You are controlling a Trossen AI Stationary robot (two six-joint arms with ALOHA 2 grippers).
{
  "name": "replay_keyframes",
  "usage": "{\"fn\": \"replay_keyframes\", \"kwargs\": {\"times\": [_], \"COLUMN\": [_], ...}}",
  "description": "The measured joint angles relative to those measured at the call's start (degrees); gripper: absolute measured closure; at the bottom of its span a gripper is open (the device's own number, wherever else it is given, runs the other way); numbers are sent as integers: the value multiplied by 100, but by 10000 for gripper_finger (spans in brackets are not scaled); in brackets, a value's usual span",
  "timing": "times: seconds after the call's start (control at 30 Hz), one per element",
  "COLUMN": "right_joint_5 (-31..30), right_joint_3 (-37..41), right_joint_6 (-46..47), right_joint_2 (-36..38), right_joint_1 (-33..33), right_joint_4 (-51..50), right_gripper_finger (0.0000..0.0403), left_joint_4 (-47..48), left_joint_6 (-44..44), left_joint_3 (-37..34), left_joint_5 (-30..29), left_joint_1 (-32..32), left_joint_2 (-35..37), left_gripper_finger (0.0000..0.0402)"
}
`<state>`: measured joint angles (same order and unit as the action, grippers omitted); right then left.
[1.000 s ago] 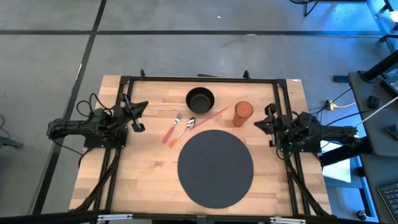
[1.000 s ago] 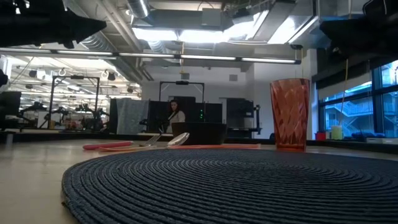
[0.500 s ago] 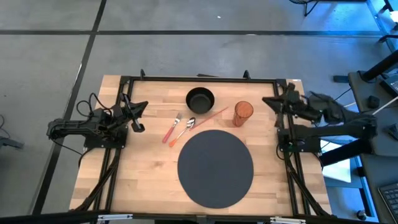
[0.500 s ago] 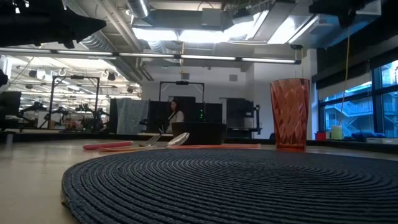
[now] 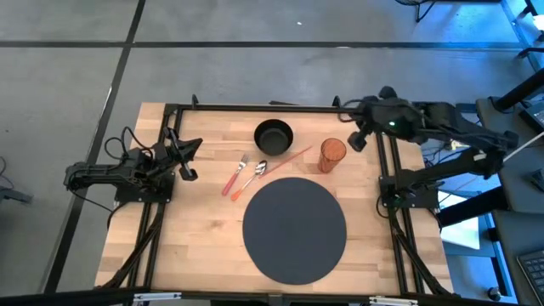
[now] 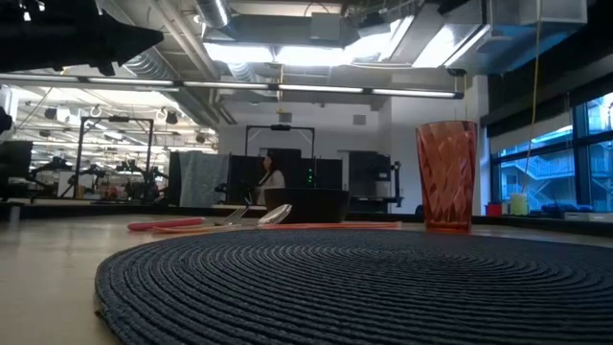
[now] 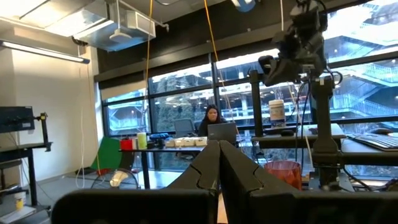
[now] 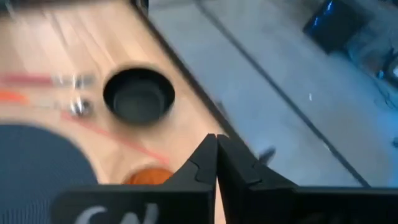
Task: Pick & Place Utensil
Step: Put the brown glass on the top right of the gray mat
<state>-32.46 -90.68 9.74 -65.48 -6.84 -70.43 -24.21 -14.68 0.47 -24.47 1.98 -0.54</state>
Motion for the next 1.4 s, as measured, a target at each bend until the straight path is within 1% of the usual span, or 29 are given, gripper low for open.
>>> {"fn": "replay_keyframes", "kwargs": {"times": [0.07, 0.13, 0.23, 0.3, 0.4, 0.47, 0.57, 0.67, 0.8, 0.9, 1.17, 1.4], "right_joint_5": [454, 1008, 1467, 1608, 1975, 2277, 2384, 2288, 2258, 2343, 2694, 2802], "right_joint_3": [-260, -321, -102, 96, 324, 426, 495, 590, 810, 1069, 1682, 1898], "right_joint_6": [137, 352, 261, 152, -51, -117, -120, 130, 259, 122, -280, -417], "right_joint_2": [-337, -633, -871, -915, -1001, -1044, -1055, -1053, -1053, -1055, -1055, -1064], "right_joint_1": [-251, -589, -949, -1126, -1381, -1565, -1779, -1965, -2127, -2127, -2128, -2128], "right_joint_4": [-689, -1131, -1055, -756, -549, -503, -566, -547, -560, -564, -171, 294], "right_gripper_finger": [398, 394, 377, 362, 327, 296, 246, 204, 171, 161, 160, 160], "left_joint_4": [3, 3, 11, 54, 53, 49, 49, 49, 66, 81, 79, 81], "left_joint_6": [0, 4, 89, 149, 147, 102, 21, 28, 57, 57, 55, 57], "left_joint_3": [0, 0, 0, 0, 0, 0, 0, 0, 0, 0, 0, 0], "left_joint_5": [0, -2, -2, -2, -2, -4, -6, -5, -2, -2, 0, 2], "left_joint_1": [0, 0, 0, 0, 0, 0, 0, 0, 0, 0, 0, 0], "left_joint_2": [0, 0, 0, 0, 0, 0, 1, 0, 0, 0, 0, 0], "left_gripper_finger": [400, 400, 400, 400, 400, 400, 400, 400, 400, 400, 400, 400]}}
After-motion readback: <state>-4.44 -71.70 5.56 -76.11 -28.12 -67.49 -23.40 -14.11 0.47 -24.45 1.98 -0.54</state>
